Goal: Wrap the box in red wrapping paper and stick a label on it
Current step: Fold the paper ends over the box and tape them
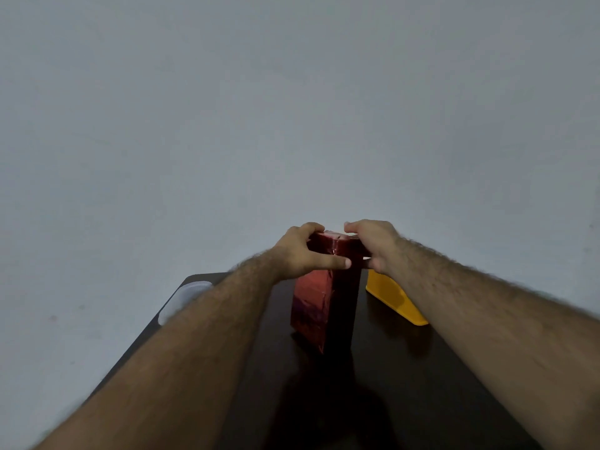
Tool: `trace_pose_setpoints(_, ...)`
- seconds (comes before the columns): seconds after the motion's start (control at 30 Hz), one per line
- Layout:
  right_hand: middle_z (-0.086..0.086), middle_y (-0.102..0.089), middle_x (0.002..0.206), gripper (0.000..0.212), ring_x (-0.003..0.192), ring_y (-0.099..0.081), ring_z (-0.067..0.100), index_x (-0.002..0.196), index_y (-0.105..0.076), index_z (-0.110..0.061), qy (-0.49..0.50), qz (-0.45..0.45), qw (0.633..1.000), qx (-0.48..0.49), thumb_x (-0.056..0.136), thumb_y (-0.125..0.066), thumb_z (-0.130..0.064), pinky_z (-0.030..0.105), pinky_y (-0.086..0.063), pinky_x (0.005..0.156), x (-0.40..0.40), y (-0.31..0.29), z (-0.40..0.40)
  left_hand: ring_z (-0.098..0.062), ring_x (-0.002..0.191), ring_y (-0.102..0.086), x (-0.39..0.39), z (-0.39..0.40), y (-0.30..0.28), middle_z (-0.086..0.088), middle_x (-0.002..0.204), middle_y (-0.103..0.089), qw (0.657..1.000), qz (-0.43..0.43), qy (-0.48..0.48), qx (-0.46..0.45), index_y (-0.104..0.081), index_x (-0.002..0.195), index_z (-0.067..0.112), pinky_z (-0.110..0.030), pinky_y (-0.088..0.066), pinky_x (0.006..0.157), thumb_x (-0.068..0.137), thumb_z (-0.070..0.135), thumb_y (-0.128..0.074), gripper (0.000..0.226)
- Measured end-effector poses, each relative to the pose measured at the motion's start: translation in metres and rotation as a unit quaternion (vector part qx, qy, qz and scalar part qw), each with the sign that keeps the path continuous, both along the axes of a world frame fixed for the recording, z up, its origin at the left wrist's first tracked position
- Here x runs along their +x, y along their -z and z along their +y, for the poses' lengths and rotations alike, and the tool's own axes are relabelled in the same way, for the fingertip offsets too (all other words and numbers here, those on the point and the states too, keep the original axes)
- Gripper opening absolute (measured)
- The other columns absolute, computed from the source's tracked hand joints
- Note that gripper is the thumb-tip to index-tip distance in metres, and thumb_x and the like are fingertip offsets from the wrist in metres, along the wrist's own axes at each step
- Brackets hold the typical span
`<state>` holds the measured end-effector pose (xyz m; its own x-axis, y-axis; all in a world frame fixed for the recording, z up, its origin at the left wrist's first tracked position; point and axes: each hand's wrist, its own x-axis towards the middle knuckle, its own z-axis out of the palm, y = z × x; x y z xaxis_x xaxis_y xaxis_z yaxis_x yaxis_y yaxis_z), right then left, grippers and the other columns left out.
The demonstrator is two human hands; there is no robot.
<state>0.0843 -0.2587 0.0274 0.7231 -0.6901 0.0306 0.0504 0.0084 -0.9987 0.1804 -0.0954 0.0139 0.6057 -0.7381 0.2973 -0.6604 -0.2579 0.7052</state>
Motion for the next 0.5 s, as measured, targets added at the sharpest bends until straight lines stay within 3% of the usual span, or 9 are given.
trace_pose_setpoints(0.13,0.003,-0.08,0.098,0.02,0.088,-0.078,0.023,0.098,-0.079,-0.017,0.025,-0.031,0.996,-0.075,0.096,-0.071,-0.036,0.049,-0.067,0.078,0.0,0.014,0.005,-0.013,0.108,-0.07,-0.002,-0.006,0.004,0.005,0.128,-0.064,0.998,-0.019,-0.052,-0.001,-0.056,0.144,0.028,-0.036,-0.063,0.09,0.042,0.084,-0.092,0.122)
trace_pose_setpoints(0.23,-0.003,-0.074,0.106,0.04,0.098,-0.071,0.015,0.112,-0.074,-0.022,-0.001,-0.048,0.989,-0.143,0.107,-0.049,-0.053,0.038,-0.061,0.084,-0.004,0.027,0.017,-0.018,0.107,-0.07,-0.008,-0.012,0.005,0.006,0.128,-0.061,0.995,-0.028,-0.091,0.005,-0.056,0.14,0.032,-0.04,-0.065,0.087,0.034,0.092,-0.086,0.125)
trace_pose_setpoints(0.3,-0.01,-0.067,0.114,0.045,0.103,-0.064,0.006,0.123,-0.068,-0.024,-0.011,-0.078,0.985,-0.15,0.11,-0.039,-0.055,0.026,-0.052,0.084,-0.007,0.034,0.022,-0.019,0.109,-0.068,-0.012,-0.013,0.005,0.004,0.13,-0.058,0.995,-0.026,-0.098,-0.002,-0.051,0.145,0.031,-0.042,-0.064,0.089,0.043,0.078,-0.089,0.119)
trace_pose_setpoints(0.37,-0.015,-0.062,0.124,0.043,0.113,-0.059,0.003,0.135,-0.062,-0.03,-0.032,-0.096,0.98,-0.169,0.11,-0.038,-0.055,0.015,-0.043,0.081,-0.011,0.038,0.022,-0.021,0.111,-0.067,-0.014,-0.008,0.006,0.0,0.131,-0.057,0.997,0.029,-0.07,-0.031,-0.04,0.154,0.029,-0.042,-0.063,0.093,0.058,0.051,-0.09,0.111)
trace_pose_setpoints(0.43,-0.013,-0.059,0.137,0.044,0.126,-0.056,0.006,0.139,-0.06,-0.038,-0.053,-0.091,0.969,-0.223,0.105,-0.047,-0.062,0.018,-0.043,0.091,-0.01,0.042,0.016,-0.021,0.103,-0.068,-0.017,0.0,0.007,-0.003,0.121,-0.06,0.987,0.131,-0.014,-0.088,-0.031,0.152,0.026,-0.041,-0.063,0.09,0.075,0.019,-0.08,0.091)
trace_pose_setpoints(0.5,-0.012,-0.052,0.148,0.062,0.139,-0.047,0.007,0.141,-0.059,-0.043,-0.077,-0.061,0.946,-0.309,0.09,-0.055,-0.078,0.029,-0.039,0.111,-0.008,0.044,0.011,-0.021,0.096,-0.065,-0.02,0.007,0.008,-0.003,0.119,-0.06,0.964,0.217,0.026,-0.152,-0.033,0.145,0.023,-0.044,-0.061,0.081,0.077,0.005,-0.063,0.076)
